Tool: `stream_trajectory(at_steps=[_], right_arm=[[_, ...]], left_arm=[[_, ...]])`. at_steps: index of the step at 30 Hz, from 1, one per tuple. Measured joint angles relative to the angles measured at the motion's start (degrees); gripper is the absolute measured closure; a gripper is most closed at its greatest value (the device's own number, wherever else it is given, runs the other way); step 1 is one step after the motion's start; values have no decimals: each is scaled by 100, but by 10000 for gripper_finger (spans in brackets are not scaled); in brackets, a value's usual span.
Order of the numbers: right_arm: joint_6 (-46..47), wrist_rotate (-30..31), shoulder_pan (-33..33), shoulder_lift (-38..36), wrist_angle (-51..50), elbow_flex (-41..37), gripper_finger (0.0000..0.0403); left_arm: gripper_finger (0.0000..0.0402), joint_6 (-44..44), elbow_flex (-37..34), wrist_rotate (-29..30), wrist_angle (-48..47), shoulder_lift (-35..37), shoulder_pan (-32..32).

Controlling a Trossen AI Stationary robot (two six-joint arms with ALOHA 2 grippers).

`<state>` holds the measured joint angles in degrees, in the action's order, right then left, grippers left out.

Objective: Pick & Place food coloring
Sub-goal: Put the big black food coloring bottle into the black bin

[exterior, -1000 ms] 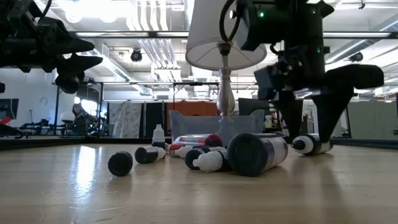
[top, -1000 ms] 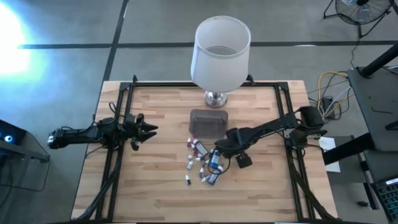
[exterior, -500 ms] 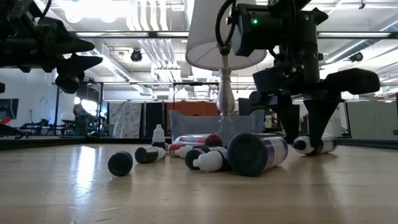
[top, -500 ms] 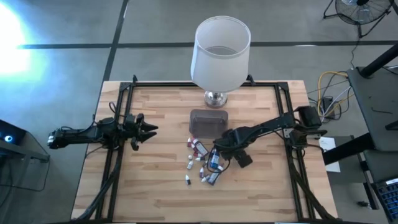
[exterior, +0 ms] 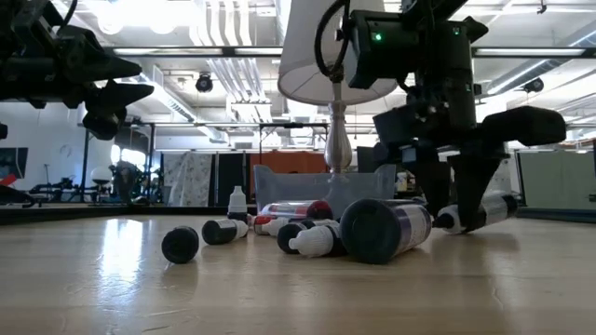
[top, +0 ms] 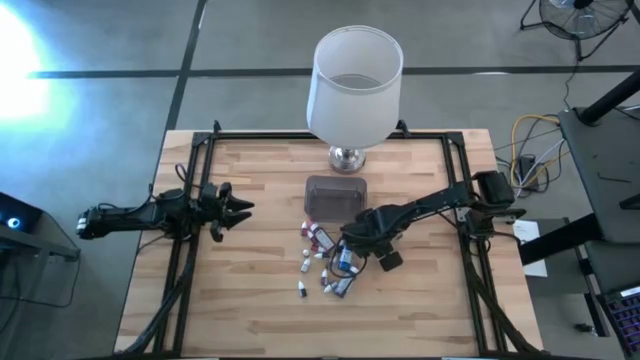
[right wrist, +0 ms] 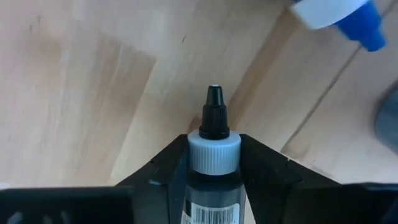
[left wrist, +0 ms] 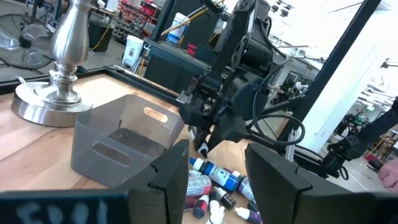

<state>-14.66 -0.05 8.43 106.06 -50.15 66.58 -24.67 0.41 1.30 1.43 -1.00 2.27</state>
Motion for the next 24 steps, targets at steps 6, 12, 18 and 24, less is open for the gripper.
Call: stream_trajectory(at_steps=[6,12,18,24], right_arm=[[1544,257,-11,-846,394,154,305],[4706,2381,163,-2524,1890,-504,300],[6576,4717,967,-3483,2642,-1715,294],[7990,5974,1348,-3347,2643,-2379,293]], left_arm=[[266,1,0,0,0,0,0],[266,2,-1,-1,0,-1,-1],[266,2,0,-1,0,0,0],[266,2,-1,-2,0,-1,-1]])
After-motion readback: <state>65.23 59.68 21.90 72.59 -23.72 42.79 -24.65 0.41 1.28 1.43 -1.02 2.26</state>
